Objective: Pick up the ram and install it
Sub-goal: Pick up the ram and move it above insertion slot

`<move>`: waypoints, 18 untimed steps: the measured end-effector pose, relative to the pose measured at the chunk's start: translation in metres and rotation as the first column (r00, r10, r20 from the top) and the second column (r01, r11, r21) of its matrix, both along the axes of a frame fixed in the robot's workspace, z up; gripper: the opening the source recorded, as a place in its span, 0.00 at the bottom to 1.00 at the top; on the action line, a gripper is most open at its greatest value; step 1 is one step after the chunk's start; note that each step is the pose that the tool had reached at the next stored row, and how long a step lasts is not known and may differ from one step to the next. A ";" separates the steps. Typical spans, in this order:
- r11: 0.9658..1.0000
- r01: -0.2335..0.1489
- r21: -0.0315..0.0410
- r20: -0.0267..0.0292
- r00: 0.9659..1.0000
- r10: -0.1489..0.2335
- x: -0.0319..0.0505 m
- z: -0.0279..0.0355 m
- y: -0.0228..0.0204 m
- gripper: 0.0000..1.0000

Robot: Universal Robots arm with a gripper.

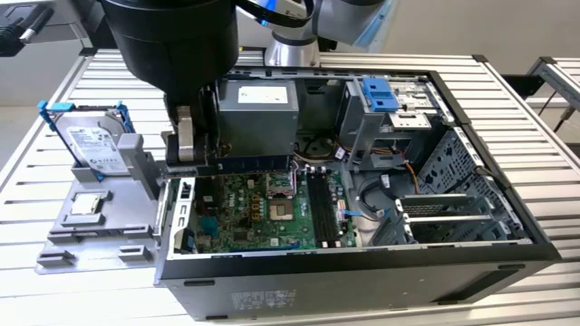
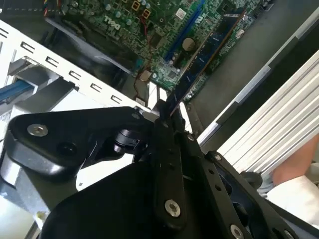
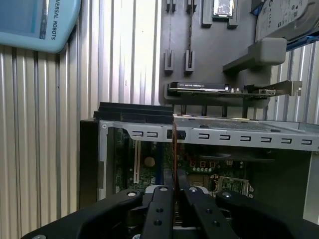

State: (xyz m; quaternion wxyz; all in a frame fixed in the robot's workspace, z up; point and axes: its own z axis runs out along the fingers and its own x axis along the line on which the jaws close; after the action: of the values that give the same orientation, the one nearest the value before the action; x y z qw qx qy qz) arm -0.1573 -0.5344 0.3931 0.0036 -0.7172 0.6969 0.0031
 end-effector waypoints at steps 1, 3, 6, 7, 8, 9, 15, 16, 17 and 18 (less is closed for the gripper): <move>1.000 0.000 0.000 0.000 1.000 0.000 0.0030 0.0000 0.0000 0.00; 1.000 0.000 0.000 0.000 1.000 0.000 0.0088 0.0000 0.0000 0.00; 1.000 0.000 0.000 0.000 1.000 0.000 0.0182 -0.0001 0.0000 0.00; 1.000 0.000 0.000 0.000 1.000 0.000 0.0212 0.0000 0.0000 0.00; 1.000 0.000 0.000 0.000 1.000 0.000 0.0249 0.0000 0.0000 0.00; 1.000 0.000 0.000 0.000 1.000 0.000 0.0286 0.0000 0.0000 0.00; 1.000 0.000 0.000 0.000 1.000 0.000 0.0517 0.0000 0.0000 0.00; 1.000 0.000 0.000 0.000 1.000 0.000 0.0559 0.0000 0.0000 0.00; 1.000 0.000 0.000 0.000 1.000 0.000 0.0604 0.0000 0.0000 0.00; 1.000 0.000 0.000 0.000 1.000 0.000 0.0648 0.0000 0.0000 0.00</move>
State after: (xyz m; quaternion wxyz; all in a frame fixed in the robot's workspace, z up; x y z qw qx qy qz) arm -0.0925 -0.5343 0.3931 0.0036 -0.7172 0.6969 0.0031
